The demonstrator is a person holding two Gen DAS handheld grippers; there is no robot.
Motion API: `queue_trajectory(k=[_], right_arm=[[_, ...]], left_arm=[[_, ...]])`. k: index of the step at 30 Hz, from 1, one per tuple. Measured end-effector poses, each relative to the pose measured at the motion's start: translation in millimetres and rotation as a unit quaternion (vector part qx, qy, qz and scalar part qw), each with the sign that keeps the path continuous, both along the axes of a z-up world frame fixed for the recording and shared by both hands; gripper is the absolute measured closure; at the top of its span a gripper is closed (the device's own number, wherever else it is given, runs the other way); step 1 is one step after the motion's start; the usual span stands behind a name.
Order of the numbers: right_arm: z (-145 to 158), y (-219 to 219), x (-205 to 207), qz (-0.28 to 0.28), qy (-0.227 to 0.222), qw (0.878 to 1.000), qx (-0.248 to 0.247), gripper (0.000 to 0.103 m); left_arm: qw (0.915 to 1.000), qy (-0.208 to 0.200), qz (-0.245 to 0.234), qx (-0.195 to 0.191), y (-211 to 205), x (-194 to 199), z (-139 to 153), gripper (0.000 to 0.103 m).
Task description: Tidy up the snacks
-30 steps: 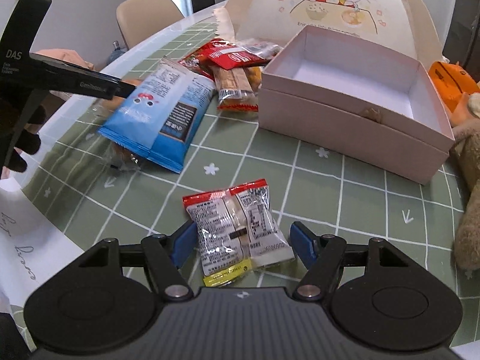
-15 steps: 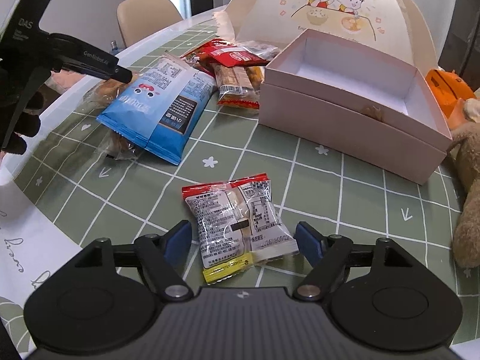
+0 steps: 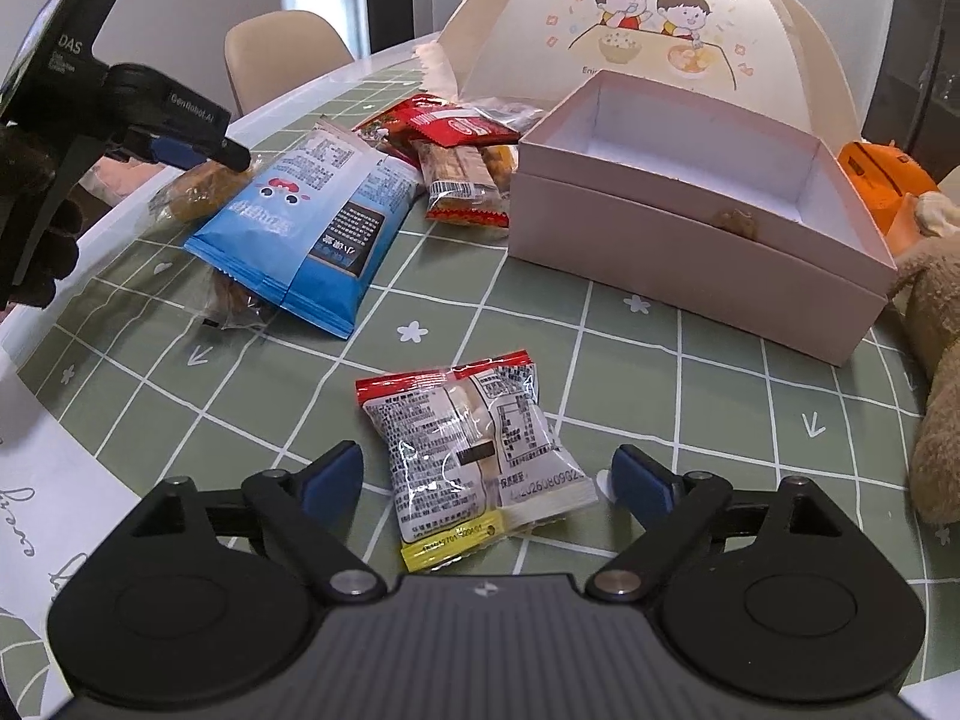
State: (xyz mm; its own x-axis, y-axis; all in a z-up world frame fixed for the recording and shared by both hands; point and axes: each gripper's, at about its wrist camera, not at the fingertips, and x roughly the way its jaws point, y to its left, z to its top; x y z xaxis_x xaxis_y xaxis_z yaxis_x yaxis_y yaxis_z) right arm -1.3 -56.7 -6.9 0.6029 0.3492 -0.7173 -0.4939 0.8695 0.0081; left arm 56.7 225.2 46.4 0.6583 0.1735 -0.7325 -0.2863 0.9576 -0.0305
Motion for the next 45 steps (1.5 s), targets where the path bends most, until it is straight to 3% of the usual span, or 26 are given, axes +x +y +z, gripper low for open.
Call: queue_trajectory(k=[5, 12, 19, 28, 33, 35, 38, 41, 45], right_arm=[[-3, -2, -2, -0.005, -0.008, 1.0, 0.006, 0.008], [-5, -1, -3, -0.004, -0.014, 1.0, 0.009, 0.005], [-5, -1, -3, -0.001, -0.018, 1.0, 0.011, 0.002], [-6, -1, -2, 0.004, -0.022, 1.0, 0.013, 0.0], [-7, -1, -3, 0.005, -0.025, 1.0, 0.015, 0.0], [-6, -1, -3, 0.015, -0.023, 1.0, 0.014, 0.0], [-1, -4, -5, 0.041, -0.01, 0.999, 0.01, 0.008], [8, -11, -6, 0.049, -0.003, 0.998, 0.032, 0.008], [18, -8, -1, 0.052, -0.017, 0.998, 0.026, 0.009]], left_arm=[[1.0, -0.004, -0.007, 0.004, 0, -1, -1, 0.05], [0.9941, -0.008, -0.099, 0.044, -18, -11, -6, 0.047], [0.9972, -0.039, -0.05, 0.041, -6, -28, 0, 0.048], [0.9988, -0.008, -0.007, -0.048, 13, -19, -17, 0.037], [0.999, -0.009, -0.024, -0.036, 7, -20, -18, 0.039], [0.9983, -0.001, -0.033, -0.047, 4, -23, -15, 0.041], [0.9954, 0.009, -0.054, -0.079, -3, -37, -9, 0.043], [0.9926, 0.001, -0.074, -0.096, -15, -63, -1, 0.043], [0.9856, 0.004, -0.087, -0.145, -34, -98, 10, 0.043]])
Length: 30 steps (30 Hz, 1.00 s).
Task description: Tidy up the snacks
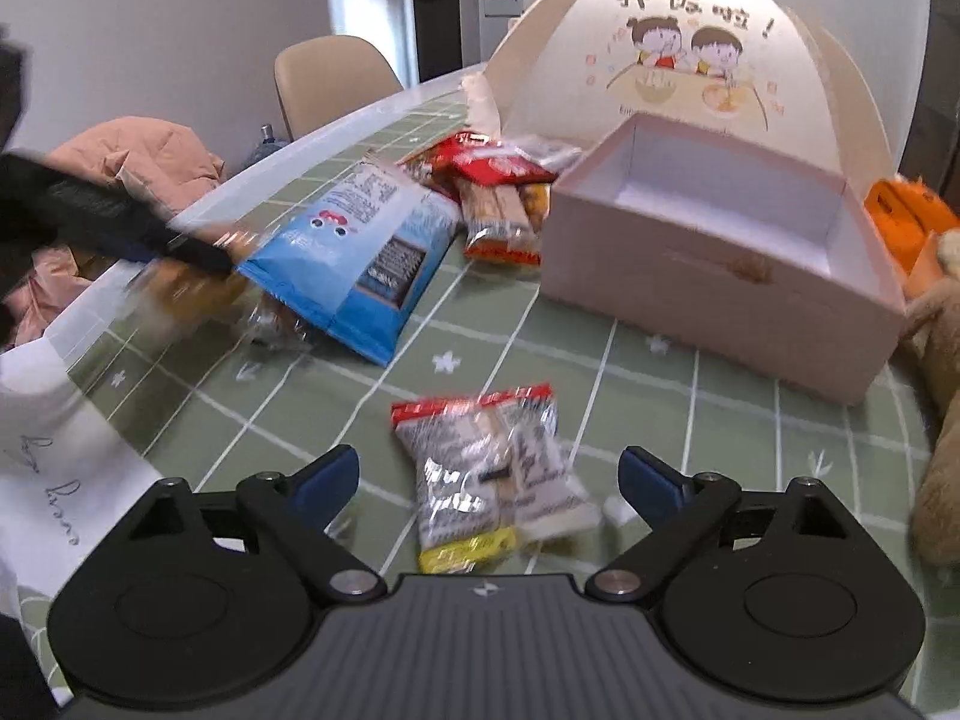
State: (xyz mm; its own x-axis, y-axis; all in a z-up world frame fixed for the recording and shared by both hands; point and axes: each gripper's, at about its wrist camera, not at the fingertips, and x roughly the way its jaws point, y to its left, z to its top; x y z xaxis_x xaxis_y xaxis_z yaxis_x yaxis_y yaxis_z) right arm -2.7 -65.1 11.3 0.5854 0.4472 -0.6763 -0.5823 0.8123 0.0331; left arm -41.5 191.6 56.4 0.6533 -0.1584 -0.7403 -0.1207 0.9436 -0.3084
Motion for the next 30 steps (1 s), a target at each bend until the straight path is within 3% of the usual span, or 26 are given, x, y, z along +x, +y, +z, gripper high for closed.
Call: queue_trajectory(k=[4, 6, 7, 13, 15, 17, 20, 23, 26, 28, 30], right_arm=[[0, 10, 14, 0.018, 0.01, 1.0, -0.016, 0.017], [-3, 14, 22, 0.028, 0.028, 0.999, -0.024, 0.031], [-4, 14, 23, 0.031, 0.037, 0.998, -0.03, 0.043], [21, -19, 12, 0.033, 0.022, 0.999, -0.033, 0.045], [39, -39, 10, 0.014, 0.005, 0.999, -0.028, 0.045], [58, -61, 11, -0.012, -0.013, 1.0, -0.021, 0.059], [88, -91, 19, -0.053, -0.037, 0.998, -0.003, 0.059], [115, -110, 29, -0.07, -0.063, 0.995, 0.015, 0.059], [122, -116, 37, -0.07, -0.065, 0.995, 0.01, 0.058], [115, -118, 41, -0.073, -0.046, 0.996, 0.011, 0.053], [100, -117, 46, -0.076, -0.01, 0.997, 0.018, 0.043]], left_arm=[[0.9984, 0.008, -0.029, -0.047, -27, -25, 11, 0.043], [0.9974, 0.012, -0.042, -0.056, -40, -31, 17, 0.043], [0.997, 0.014, -0.046, -0.061, -47, -34, 21, 0.043], [0.9891, 0.034, -0.084, -0.116, -75, -50, 36, 0.043], [0.9859, 0.045, -0.103, -0.124, -84, -50, 34, 0.043], [0.9835, 0.056, -0.115, -0.128, -94, -48, 28, 0.043], [0.9796, 0.074, -0.115, -0.147, -107, -37, 19, 0.044], [0.9777, 0.041, -0.131, -0.159, -119, -18, 28, 0.044], [0.9765, -0.006, -0.119, -0.179, -126, -1, 44, 0.044], [0.9744, -0.046, -0.094, -0.199, -123, 6, 54, 0.044], [0.9761, -0.072, -0.075, -0.191, -120, 11, 60, 0.044]])
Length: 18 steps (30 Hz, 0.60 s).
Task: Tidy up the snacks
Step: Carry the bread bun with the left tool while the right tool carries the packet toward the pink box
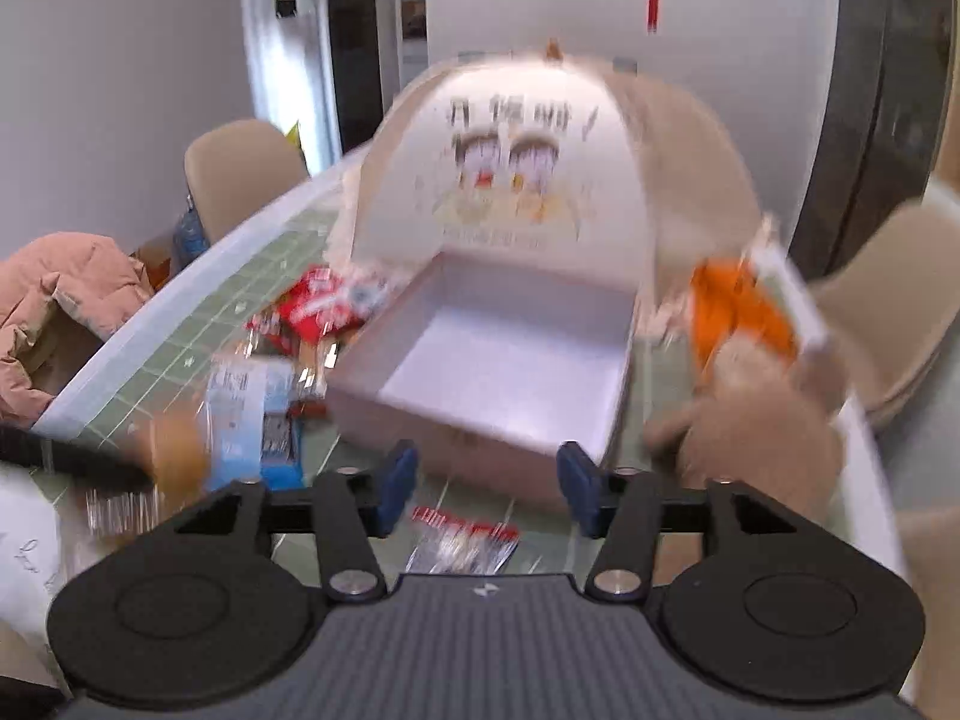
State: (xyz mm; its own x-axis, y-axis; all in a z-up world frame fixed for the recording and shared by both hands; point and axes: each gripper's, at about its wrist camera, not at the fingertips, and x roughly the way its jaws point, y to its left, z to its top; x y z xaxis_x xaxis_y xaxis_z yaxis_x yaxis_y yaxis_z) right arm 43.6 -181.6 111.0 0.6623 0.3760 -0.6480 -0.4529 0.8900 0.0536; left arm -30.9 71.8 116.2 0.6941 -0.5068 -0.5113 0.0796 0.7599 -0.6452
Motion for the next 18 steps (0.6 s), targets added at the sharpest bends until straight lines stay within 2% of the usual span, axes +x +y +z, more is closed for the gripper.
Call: queue_trajectory(k=[1, 3, 6, 8, 12, 14, 18], right_arm=[[-9, 2, 1, -0.004, 0.016, 1.0, 0.004, 0.04], [-30, 10, 5, -0.012, 0.043, 0.999, 0.009, 0.039], [-61, 20, 13, -0.031, 0.078, 0.996, 0.015, 0.039], [-78, 25, 20, -0.049, 0.104, 0.993, 0.018, 0.039], [-104, 34, 30, -0.06, 0.145, 0.988, 0.011, 0.039], [-106, 42, 26, -0.049, 0.13, 0.99, -0.005, 0.032], [-110, 56, 20, -0.027, 0.106, 0.993, -0.043, 0.033]], left_arm=[[0.9999, -0.002, 0.009, 0.013, 2, 2, 1, 0.044], [0.9991, 0.01, 0.019, 0.038, 8, 3, -4, 0.044], [0.9976, 0.046, 0.026, 0.045, 16, 0, -24, 0.044], [0.9964, 0.07, 0.021, 0.044, 19, -6, -37, 0.044], [0.9937, 0.091, -0.006, 0.065, 17, -21, -51, 0.044], [0.9916, 0.101, -0.017, 0.079, 14, -30, -56, 0.044], [0.9887, 0.122, -0.017, 0.085, 12, -46, -69, 0.044]])
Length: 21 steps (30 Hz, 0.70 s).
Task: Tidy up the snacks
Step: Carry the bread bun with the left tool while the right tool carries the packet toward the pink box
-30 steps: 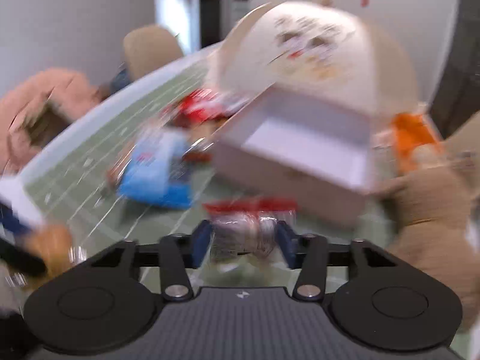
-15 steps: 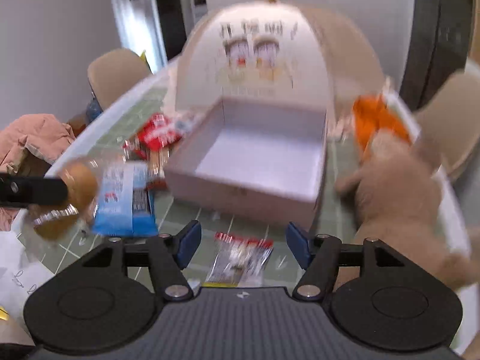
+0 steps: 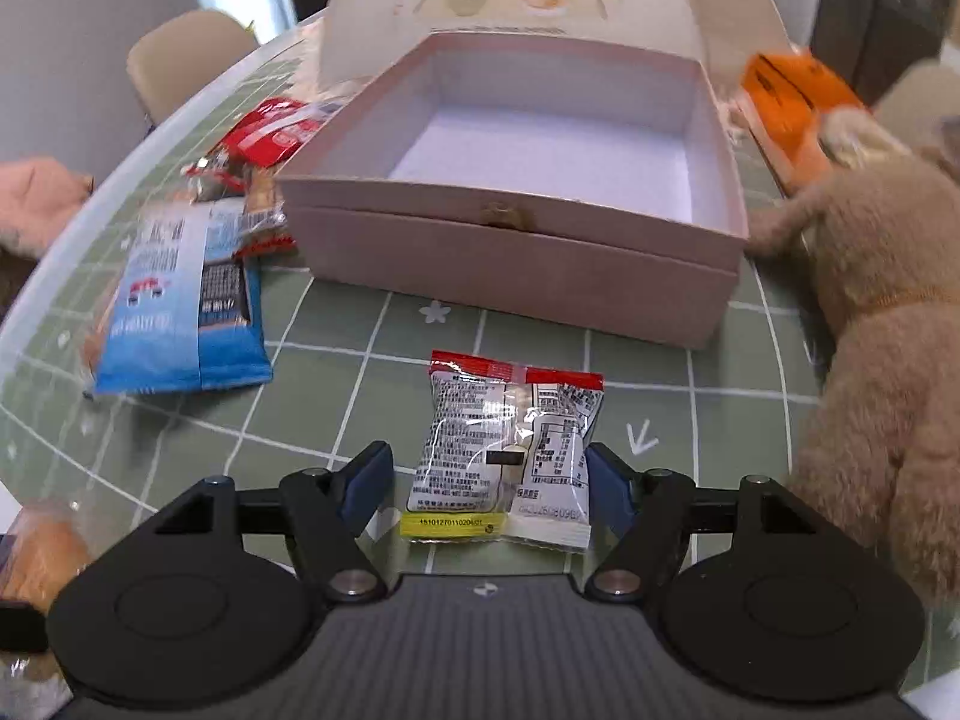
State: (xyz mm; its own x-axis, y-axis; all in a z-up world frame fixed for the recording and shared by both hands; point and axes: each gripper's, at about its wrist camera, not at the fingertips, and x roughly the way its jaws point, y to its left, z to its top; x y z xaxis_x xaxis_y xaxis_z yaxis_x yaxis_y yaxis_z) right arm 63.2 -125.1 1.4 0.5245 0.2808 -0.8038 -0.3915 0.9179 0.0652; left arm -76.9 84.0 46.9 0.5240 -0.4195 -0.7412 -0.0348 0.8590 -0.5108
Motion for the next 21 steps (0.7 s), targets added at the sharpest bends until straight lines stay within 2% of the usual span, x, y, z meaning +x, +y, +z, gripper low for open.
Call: queue_trajectory(k=[3, 7, 12, 14, 17, 21], right_arm=[[-1, 6, -6, 0.014, -0.022, 0.999, -0.021, 0.041], [1, 8, -6, 0.029, -0.026, 0.999, -0.026, 0.041], [0, 7, -5, 0.037, -0.029, 0.999, -0.023, 0.041], [0, 7, -6, 0.039, -0.031, 0.999, -0.022, 0.041], [0, 6, -9, 0.042, -0.035, 0.998, -0.023, 0.042], [5, 4, -17, 0.045, -0.038, 0.998, -0.024, 0.049]], left_arm=[[0.9999, 0.004, 0.008, 0.008, 5, -10, 0, 0.044], [0.9977, -0.004, 0.034, 0.059, 19, -25, 9, 0.044], [0.9894, 0.011, 0.091, 0.113, 43, -41, 7, 0.044], [0.9884, 0.022, 0.111, 0.101, 54, -46, 4, 0.044], [0.9917, 0.023, 0.115, 0.053, 54, -45, 3, 0.044], [0.9985, 0.008, 0.054, 0.004, 27, -25, 12, 0.044]])
